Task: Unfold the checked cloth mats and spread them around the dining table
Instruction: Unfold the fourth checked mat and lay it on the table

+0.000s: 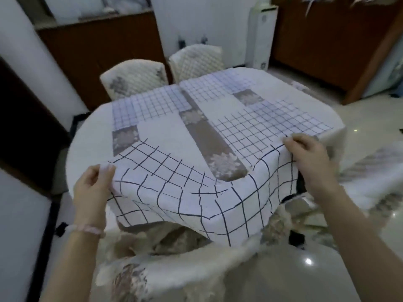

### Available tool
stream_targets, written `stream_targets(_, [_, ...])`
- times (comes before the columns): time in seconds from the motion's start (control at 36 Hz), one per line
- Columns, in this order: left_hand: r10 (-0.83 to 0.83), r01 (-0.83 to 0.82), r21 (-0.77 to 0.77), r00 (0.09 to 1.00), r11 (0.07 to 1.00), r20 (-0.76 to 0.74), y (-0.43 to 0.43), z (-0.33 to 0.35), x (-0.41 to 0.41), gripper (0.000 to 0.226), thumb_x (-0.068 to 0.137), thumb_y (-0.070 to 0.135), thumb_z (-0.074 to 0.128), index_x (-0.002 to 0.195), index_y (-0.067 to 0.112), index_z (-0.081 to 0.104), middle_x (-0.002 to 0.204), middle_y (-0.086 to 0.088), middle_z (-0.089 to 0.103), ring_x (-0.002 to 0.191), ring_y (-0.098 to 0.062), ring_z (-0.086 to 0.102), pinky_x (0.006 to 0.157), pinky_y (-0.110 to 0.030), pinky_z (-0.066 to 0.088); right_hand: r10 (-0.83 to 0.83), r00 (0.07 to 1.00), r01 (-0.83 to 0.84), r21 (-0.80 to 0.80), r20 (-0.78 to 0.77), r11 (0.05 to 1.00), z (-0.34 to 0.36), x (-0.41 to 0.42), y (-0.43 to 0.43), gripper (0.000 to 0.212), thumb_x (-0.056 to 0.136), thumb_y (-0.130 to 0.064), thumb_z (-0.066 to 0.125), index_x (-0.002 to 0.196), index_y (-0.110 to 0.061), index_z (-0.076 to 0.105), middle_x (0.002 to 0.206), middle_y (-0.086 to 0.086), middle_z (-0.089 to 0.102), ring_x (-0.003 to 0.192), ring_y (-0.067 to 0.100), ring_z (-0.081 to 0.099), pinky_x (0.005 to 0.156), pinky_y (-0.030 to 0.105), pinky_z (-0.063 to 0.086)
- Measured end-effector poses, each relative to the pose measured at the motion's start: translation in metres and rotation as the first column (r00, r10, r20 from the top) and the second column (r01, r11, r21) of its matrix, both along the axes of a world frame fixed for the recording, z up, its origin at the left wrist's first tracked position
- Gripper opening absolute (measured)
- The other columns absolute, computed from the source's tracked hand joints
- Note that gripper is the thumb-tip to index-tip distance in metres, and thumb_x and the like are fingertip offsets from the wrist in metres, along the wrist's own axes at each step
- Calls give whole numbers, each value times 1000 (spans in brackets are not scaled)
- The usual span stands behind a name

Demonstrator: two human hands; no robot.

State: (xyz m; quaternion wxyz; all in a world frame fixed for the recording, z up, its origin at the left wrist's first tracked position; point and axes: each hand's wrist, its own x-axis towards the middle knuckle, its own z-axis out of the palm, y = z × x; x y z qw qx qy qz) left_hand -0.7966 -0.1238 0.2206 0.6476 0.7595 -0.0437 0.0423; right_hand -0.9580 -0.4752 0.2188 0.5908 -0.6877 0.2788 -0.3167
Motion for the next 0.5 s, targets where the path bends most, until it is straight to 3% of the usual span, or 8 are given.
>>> stream_targets(0.06, [67, -67, -3, 998, 998, -15, 19, -4, 8, 31, 89, 28, 59, 96, -2, 59, 82, -15, 54, 79, -22, 49, 78, -39, 41, 69, 998, -69, -12, -6, 998, -4, 33, 5, 9, 89, -23, 61, 80, -20, 60, 70, -7, 53, 72, 8, 49, 73, 25, 41])
stream_targets(0.14, [153, -152, 22, 986, 988, -59, 43, -18, 20, 17, 90, 27, 58, 78, 16, 57, 70, -7, 48, 65, -16, 46, 69, -31, 40, 140, 990, -139, 12, -31, 990, -17, 78, 15, 12, 88, -23, 61, 77, -21, 59, 61, -14, 53, 65, 5, 47, 67, 22, 38])
stream_targets(0.19, [198, -193, 59, 976, 979, -90, 57, -31, 28, 20, 92, 24, 56, 72, 23, 52, 67, -2, 46, 62, -12, 42, 62, -27, 36, 173, 983, -170, 40, -56, 985, -27, 105, 22, 10, 88, -23, 62, 78, -22, 61, 59, -16, 54, 65, 5, 47, 63, 21, 37])
stream_targets(0.33, [266, -249, 102, 936, 963, -230, 87, -73, 54, 13, 91, 20, 57, 78, 18, 57, 80, -6, 52, 76, -16, 46, 66, -23, 35, 266, 953, -257, 79, -147, 963, -49, 161, 38, 12, 89, -21, 59, 77, -20, 63, 76, 0, 60, 78, 18, 56, 74, 31, 46])
stream_targets(0.44, [278, -263, 89, 915, 961, -293, 97, -87, 87, 8, 91, 17, 56, 87, 10, 58, 79, -5, 53, 73, -16, 48, 65, -24, 38, 266, 943, -256, 74, -199, 964, -54, 204, 43, 14, 90, -19, 58, 76, -20, 61, 74, -3, 58, 72, 12, 53, 64, 23, 41])
stream_targets(0.5, [294, -274, 108, 912, 956, -287, 99, -86, 109, 11, 90, 19, 57, 82, 11, 58, 78, -9, 50, 71, -20, 46, 65, -32, 39, 255, 948, -246, 71, -193, 967, -49, 222, 43, 12, 90, -19, 58, 78, -19, 61, 75, -3, 58, 73, 12, 53, 66, 21, 43])
